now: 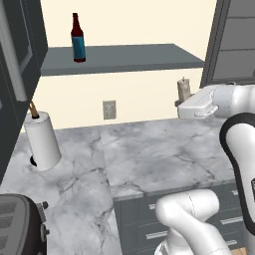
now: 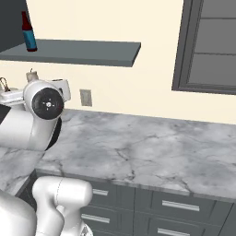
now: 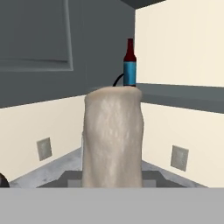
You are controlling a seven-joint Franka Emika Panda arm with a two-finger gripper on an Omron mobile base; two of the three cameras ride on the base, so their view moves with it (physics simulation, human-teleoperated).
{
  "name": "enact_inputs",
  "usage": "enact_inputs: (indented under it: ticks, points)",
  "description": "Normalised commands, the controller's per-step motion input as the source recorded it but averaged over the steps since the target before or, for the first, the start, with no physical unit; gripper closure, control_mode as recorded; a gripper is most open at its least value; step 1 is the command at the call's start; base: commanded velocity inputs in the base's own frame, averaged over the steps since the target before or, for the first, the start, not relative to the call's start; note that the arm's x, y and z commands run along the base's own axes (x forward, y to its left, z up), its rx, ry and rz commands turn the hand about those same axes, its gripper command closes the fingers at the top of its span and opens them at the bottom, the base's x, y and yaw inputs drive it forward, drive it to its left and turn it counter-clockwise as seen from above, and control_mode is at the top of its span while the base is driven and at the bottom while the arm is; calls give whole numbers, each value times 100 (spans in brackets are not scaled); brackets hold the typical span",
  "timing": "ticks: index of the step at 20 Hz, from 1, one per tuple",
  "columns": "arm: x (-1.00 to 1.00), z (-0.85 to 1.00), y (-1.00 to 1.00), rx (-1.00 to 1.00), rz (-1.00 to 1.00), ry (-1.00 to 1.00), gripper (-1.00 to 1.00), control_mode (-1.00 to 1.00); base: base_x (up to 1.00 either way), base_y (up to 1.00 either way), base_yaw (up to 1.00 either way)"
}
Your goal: Get the candle and the beer from the cabinet and move them to the dining counter.
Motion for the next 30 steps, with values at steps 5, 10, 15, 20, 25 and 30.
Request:
enact_inputs:
  ticks: [5,10,15,20,25,30]
  points:
    - [0,0,0,0,0,0,100,-100,0,0,0]
    - [0,0,0,0,0,0,100,100,0,0,0]
    - [0,0,0,0,0,0,100,100,-1,0,0]
    - [0,0,0,0,0,0,100,100,-40,-8,-3]
    - [0,0,0,0,0,0,100,100,-64,-21,-7]
    - [0,0,0,0,0,0,100,100,-63,-27,-7]
